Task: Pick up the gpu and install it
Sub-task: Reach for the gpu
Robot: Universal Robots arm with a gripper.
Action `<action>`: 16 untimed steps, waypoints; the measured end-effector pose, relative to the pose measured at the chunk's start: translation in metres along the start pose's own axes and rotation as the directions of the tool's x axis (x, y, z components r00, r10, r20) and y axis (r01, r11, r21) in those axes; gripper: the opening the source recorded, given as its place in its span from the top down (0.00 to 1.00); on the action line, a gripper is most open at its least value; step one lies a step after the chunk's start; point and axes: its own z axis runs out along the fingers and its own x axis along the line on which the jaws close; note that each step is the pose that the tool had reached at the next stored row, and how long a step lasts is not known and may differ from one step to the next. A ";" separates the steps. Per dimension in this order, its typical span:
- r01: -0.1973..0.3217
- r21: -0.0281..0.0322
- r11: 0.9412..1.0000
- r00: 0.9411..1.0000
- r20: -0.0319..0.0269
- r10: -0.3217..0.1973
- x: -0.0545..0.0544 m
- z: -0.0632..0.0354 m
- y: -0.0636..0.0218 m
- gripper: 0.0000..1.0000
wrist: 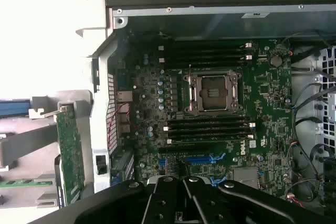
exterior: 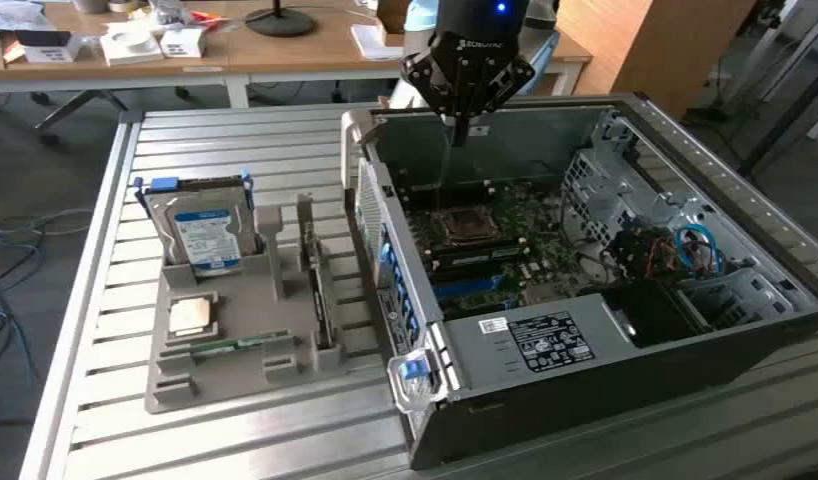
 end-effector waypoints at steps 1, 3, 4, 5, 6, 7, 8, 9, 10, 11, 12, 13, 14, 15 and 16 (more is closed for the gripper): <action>0.000 0.000 1.000 1.000 0.000 0.000 0.000 0.0000 0.0000 0.89; 0.000 0.000 1.000 1.000 0.000 0.000 0.000 0.0000 0.0000 0.89; 0.000 0.000 1.000 1.000 0.000 0.000 0.000 0.0000 0.0000 0.89; 0.000 0.000 1.000 1.000 0.000 0.000 0.000 0.0000 0.0000 0.89; 0.000 0.000 1.000 1.000 0.000 0.000 0.000 0.0000 0.0000 0.89; 0.000 0.000 1.000 1.000 0.000 0.000 0.000 0.0000 0.0000 0.89; 0.000 0.000 1.000 1.000 0.000 0.000 0.001 0.0000 0.0000 0.89; 0.000 0.000 1.000 1.000 0.000 0.000 0.001 0.0000 -0.0001 0.89; 0.000 0.000 1.000 1.000 0.000 0.000 0.002 0.0000 -0.0002 0.89; 0.000 0.000 1.000 1.000 0.000 0.000 0.003 -0.0001 -0.0002 0.89; 0.000 0.000 1.000 1.000 0.000 0.000 0.003 -0.0001 -0.0002 0.89; 0.000 0.000 1.000 1.000 0.000 0.000 0.004 -0.0001 -0.0003 0.89; 0.000 0.000 1.000 1.000 0.000 0.000 0.005 -0.0001 -0.0004 0.89; 0.000 0.000 1.000 1.000 0.000 0.000 0.006 -0.0002 -0.0005 0.89; 0.000 0.000 1.000 1.000 0.000 0.000 0.007 -0.0002 -0.0006 0.89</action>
